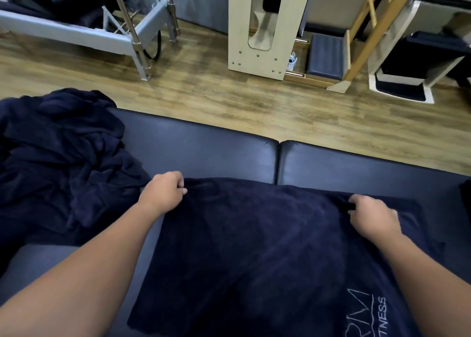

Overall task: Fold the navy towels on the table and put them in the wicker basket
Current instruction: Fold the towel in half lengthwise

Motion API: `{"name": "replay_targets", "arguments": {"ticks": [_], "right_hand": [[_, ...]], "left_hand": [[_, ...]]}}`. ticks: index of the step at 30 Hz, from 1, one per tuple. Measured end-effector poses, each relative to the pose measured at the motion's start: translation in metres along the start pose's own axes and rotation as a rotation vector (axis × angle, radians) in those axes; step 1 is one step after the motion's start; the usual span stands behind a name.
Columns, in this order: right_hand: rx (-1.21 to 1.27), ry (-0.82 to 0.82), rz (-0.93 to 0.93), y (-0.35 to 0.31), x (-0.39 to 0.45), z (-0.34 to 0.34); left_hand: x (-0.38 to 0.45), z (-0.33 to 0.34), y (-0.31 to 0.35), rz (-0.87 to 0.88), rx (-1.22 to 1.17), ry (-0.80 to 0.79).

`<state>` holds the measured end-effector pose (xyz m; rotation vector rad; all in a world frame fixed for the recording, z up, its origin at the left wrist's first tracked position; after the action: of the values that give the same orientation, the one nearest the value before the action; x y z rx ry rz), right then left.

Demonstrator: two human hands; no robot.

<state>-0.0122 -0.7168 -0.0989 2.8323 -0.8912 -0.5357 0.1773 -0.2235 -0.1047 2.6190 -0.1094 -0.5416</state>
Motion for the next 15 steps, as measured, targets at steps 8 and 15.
{"name": "replay_targets", "arguments": {"ticks": [8, 15], "right_hand": [[-0.006, 0.218, -0.191, -0.067, -0.027, -0.021], [0.087, 0.235, -0.849, -0.235, -0.151, -0.016]], "left_hand": [[-0.029, -0.008, -0.008, 0.029, -0.138, 0.142], [-0.119, 0.034, -0.044, -0.100, 0.120, -0.213]]}}
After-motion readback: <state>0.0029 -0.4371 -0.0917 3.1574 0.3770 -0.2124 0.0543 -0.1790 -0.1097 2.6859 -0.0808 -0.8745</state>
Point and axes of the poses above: each hand's wrist, its own x-axis towards the middle knuckle, its own z-axis out of the palm, y = z × x, the point moved 10 cm from there along x, towards the middle knuckle, and after that the axes turned 8 degrees about -x, right-handed, at the moved point
